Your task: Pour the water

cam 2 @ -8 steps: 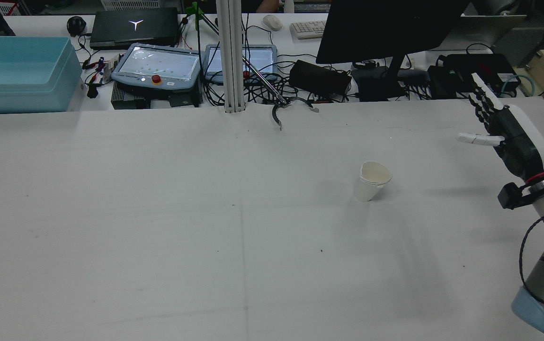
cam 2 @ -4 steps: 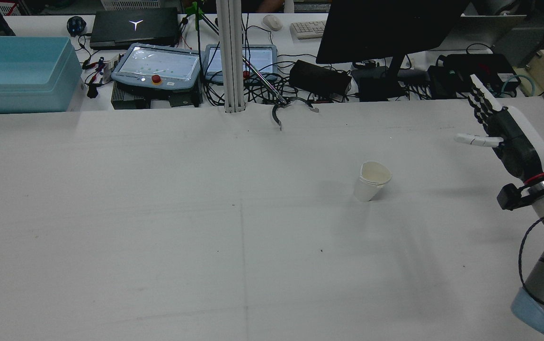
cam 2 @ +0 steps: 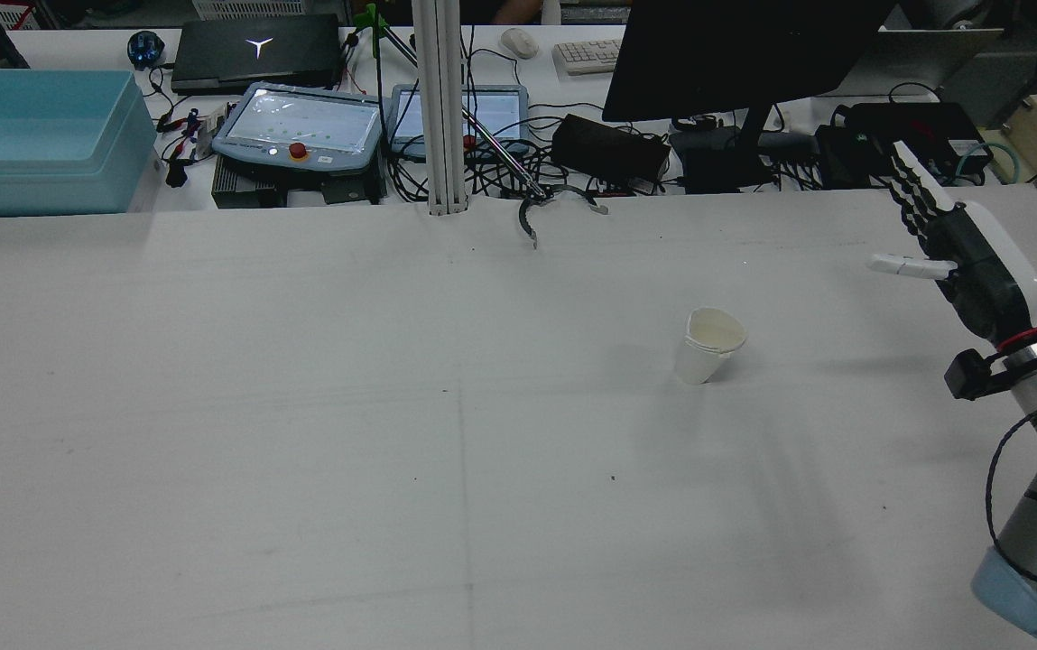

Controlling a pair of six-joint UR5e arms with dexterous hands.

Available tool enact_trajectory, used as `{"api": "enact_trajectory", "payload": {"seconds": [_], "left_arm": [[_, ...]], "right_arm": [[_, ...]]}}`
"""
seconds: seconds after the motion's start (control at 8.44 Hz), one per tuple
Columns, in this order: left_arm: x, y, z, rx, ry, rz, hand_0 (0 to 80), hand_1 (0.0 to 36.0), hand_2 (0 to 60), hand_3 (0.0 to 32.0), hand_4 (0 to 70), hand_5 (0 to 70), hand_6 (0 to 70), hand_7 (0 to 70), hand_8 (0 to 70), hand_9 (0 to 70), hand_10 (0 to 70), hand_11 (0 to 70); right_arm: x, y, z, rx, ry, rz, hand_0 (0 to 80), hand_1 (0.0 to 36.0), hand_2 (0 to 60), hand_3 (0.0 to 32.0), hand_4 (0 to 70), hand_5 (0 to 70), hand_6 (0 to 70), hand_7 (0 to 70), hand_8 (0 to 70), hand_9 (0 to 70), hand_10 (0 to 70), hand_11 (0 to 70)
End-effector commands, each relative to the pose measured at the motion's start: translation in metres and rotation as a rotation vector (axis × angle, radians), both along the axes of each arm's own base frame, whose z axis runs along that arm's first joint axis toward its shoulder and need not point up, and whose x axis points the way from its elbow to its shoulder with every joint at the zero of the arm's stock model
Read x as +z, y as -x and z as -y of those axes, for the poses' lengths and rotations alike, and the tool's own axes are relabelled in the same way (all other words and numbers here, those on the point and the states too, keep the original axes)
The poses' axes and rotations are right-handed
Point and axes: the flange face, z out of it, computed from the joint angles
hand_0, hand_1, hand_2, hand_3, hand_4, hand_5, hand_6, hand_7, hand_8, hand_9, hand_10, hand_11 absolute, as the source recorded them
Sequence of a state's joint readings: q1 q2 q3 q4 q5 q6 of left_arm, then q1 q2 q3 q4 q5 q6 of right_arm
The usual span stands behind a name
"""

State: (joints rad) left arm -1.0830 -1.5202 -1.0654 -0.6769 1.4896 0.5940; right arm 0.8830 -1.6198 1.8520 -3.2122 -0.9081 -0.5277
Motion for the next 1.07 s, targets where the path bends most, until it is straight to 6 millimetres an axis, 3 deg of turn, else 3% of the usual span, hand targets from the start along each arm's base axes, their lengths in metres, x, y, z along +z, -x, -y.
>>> {"api": "enact_trajectory", "payload": {"seconds": [0.0, 0.12, 0.24, 0.47, 0.71, 0.95], "left_arm": [[0.001, 0.0, 0.0, 0.001, 0.022, -0.005, 80.0, 36.0, 60.0, 0.0, 59.7, 70.0, 7.9, 12.7, 2.4, 1.1, 8.7, 16.7], [0.002, 0.001, -0.001, 0.0, 0.03, -0.005, 80.0, 36.0, 60.0, 0.0, 70.0, 70.0, 10.2, 17.7, 3.4, 2.1, 8.9, 16.7], [0.002, 0.001, -0.002, 0.003, 0.036, -0.012, 80.0, 36.0, 60.0, 0.0, 70.0, 70.0, 13.9, 25.3, 5.8, 3.8, 9.7, 17.6], [-0.005, -0.003, 0.002, 0.028, 0.091, -0.11, 80.0, 36.0, 60.0, 0.0, 70.0, 70.0, 16.9, 29.7, 8.5, 7.6, 10.2, 18.1], [-0.043, -0.021, 0.018, 0.122, 0.106, -0.226, 80.0, 36.0, 60.0, 0.0, 70.0, 70.0, 16.0, 26.6, 6.7, 4.6, 8.8, 16.1], [-0.047, -0.024, 0.019, 0.167, 0.131, -0.336, 80.0, 36.0, 60.0, 0.0, 70.0, 70.0, 14.9, 22.9, 5.4, 3.1, 7.2, 14.0]], "right_arm": [[0.001, 0.001, 0.0, -0.001, 0.002, -0.001, 41.4, 9.4, 8.2, 17.4, 0.0, 3.9, 5.9, 2.7, 4.9, 4.1, 0.0, 0.0], [0.001, 0.001, 0.0, -0.001, 0.002, -0.003, 41.4, 9.4, 8.2, 17.4, 0.0, 3.8, 5.9, 2.7, 4.6, 3.7, 0.0, 0.0], [0.001, 0.001, 0.0, -0.001, 0.002, -0.001, 41.6, 9.7, 9.0, 17.8, 0.0, 3.9, 5.9, 2.8, 4.9, 4.1, 0.0, 0.0], [-0.006, 0.005, 0.005, -0.002, -0.01, 0.007, 41.7, 9.8, 9.4, 18.4, 0.0, 3.9, 6.1, 3.2, 4.8, 4.1, 0.0, 0.0], [-0.026, 0.016, 0.017, -0.004, -0.041, 0.031, 42.3, 10.3, 10.2, 18.2, 0.0, 4.1, 6.5, 3.7, 4.9, 4.1, 0.0, 0.0], [-0.037, 0.03, 0.024, -0.012, -0.056, 0.029, 43.6, 11.3, 13.0, 19.0, 0.0, 4.4, 7.9, 6.3, 5.5, 4.5, 0.0, 0.0]]}}
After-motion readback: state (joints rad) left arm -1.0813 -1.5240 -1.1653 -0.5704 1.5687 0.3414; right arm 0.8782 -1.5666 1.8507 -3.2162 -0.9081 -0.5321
